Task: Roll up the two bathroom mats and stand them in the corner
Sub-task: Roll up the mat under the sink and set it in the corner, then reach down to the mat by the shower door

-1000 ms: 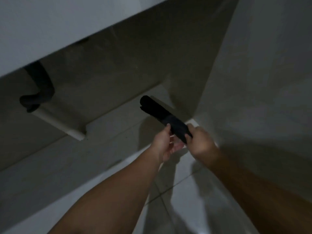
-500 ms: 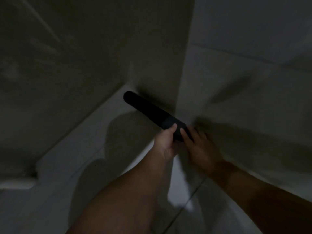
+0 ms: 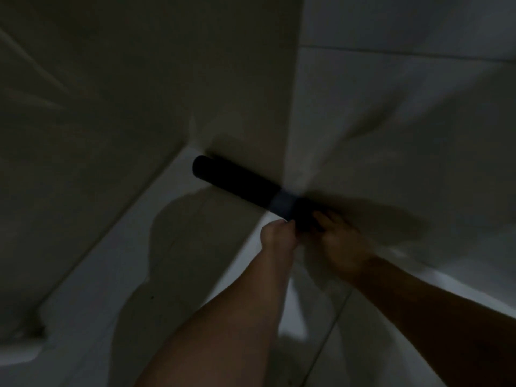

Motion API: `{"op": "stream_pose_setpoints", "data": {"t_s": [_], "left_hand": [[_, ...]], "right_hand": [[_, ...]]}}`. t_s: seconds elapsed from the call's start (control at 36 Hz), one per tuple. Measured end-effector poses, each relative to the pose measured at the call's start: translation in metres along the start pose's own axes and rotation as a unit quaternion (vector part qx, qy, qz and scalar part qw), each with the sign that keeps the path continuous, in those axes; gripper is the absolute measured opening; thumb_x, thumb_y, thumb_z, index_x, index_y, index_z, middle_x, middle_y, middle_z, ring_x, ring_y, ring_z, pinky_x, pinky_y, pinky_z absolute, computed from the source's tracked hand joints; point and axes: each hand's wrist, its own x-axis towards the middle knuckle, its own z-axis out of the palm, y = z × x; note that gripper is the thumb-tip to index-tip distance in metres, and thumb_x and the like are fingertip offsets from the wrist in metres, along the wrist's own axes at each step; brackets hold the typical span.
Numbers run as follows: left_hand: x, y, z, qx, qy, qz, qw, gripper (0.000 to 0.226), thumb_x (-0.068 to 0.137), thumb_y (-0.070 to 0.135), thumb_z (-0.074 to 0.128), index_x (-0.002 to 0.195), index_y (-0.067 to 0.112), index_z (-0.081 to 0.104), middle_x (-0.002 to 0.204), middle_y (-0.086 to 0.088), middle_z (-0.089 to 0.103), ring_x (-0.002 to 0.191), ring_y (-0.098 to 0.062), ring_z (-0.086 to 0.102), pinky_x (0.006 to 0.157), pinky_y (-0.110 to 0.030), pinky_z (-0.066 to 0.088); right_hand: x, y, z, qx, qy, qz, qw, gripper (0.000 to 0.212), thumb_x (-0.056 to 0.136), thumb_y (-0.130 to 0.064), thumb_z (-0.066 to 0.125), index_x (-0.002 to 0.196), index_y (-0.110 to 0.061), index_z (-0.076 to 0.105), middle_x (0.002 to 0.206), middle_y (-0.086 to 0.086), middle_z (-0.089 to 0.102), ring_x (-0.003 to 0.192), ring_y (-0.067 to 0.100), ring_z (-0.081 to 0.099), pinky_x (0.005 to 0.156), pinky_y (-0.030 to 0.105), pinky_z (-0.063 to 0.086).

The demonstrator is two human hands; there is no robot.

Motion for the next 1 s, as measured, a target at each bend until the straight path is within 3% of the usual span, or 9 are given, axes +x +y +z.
{"op": "stream_pose_setpoints", "data": {"t_s": [0.08,0.14,0.22,0.33,0.5,0.61,0.72,0.86,1.0], "left_hand": [[0.001,-0.011,0.001,0.073,0.049,0.050,0.995,0.011,0.068,0.009,0.061,0.075,0.017,0.065,0.089,-0.016,0.067,0.090,-0.037,0.065,0.083,-0.048,0.054],[-0.005,-0.016,0.003,0.114,0.046,0.080,0.989,0.024,0.065,0.007,0.062,0.088,0.010,0.068,0.092,-0.020,0.067,0.092,-0.039,0.064,0.078,-0.045,0.053],[-0.022,-0.014,0.002,0.199,0.033,0.165,0.966,0.038,0.074,0.002,0.062,0.112,0.000,0.059,0.107,-0.018,0.062,0.099,-0.032,0.060,0.086,-0.036,0.050],[-0.051,-0.022,0.009,0.324,-0.019,0.235,0.916,0.031,0.083,-0.001,0.056,0.114,0.004,0.058,0.101,-0.007,0.060,0.096,-0.021,0.056,0.078,-0.022,0.038],[-0.096,-0.073,0.064,0.441,-0.184,0.292,0.829,0.009,0.089,0.022,0.056,0.090,0.016,0.063,0.089,-0.010,0.069,0.084,-0.026,0.064,0.070,-0.028,0.045],[-0.140,-0.103,0.108,0.419,-0.268,0.343,0.797,0.015,0.089,0.023,0.052,0.077,0.017,0.060,0.073,-0.009,0.065,0.071,-0.026,0.061,0.066,-0.032,0.046],[-0.186,-0.122,0.136,0.446,-0.358,0.399,0.717,0.029,0.093,0.030,0.049,0.070,0.011,0.052,0.070,-0.012,0.063,0.070,-0.033,0.059,0.064,-0.036,0.049],[-0.236,-0.122,0.153,0.482,-0.389,0.488,0.614,0.043,0.095,0.034,0.046,0.061,0.013,0.033,0.072,-0.021,0.061,0.073,-0.042,0.055,0.061,-0.039,0.042],[-0.273,-0.119,0.170,0.511,-0.383,0.493,0.591,0.040,0.097,0.035,0.040,0.066,0.012,0.040,0.082,-0.018,0.063,0.080,-0.038,0.058,0.065,-0.036,0.042]], "right_hand": [[-0.003,0.003,-0.010,0.010,0.021,-0.016,1.000,0.045,0.067,-0.005,0.046,0.102,-0.009,0.074,0.111,0.016,0.070,0.096,0.041,0.068,0.072,0.048,0.057],[-0.008,0.007,-0.020,0.005,0.022,-0.022,0.999,0.045,0.074,-0.002,0.045,0.111,-0.006,0.070,0.123,0.017,0.064,0.104,0.039,0.065,0.081,0.046,0.055],[-0.024,0.016,-0.033,0.024,0.031,-0.014,0.999,0.033,0.068,-0.007,0.058,0.095,-0.004,0.075,0.103,0.018,0.072,0.083,0.036,0.072,0.063,0.042,0.059],[-0.055,0.028,-0.054,0.041,-0.040,0.023,0.998,0.039,0.093,-0.009,0.044,0.130,-0.009,0.055,0.139,0.014,0.050,0.127,0.030,0.048,0.103,0.033,0.039],[-0.140,0.052,-0.074,0.007,-0.067,0.121,0.990,0.032,0.089,-0.013,0.040,0.114,-0.016,0.060,0.116,0.009,0.062,0.106,0.031,0.059,0.082,0.038,0.051],[-0.223,0.070,-0.095,-0.015,-0.055,0.211,0.976,0.031,0.087,-0.021,0.038,0.106,-0.015,0.063,0.105,0.009,0.064,0.097,0.032,0.060,0.075,0.037,0.051],[-0.313,0.074,-0.122,-0.059,-0.014,0.281,0.958,0.028,0.092,-0.029,0.036,0.086,-0.015,0.059,0.094,0.008,0.066,0.088,0.033,0.063,0.061,0.032,0.040],[-0.381,0.081,-0.148,-0.098,-0.012,0.331,0.939,0.034,0.097,-0.036,0.038,0.083,-0.014,0.059,0.091,0.011,0.069,0.085,0.036,0.064,0.063,0.033,0.041],[-0.420,0.098,-0.162,-0.117,0.024,0.364,0.924,0.039,0.098,-0.039,0.034,0.083,-0.013,0.059,0.084,0.016,0.069,0.078,0.039,0.063,0.062,0.035,0.043]]}}
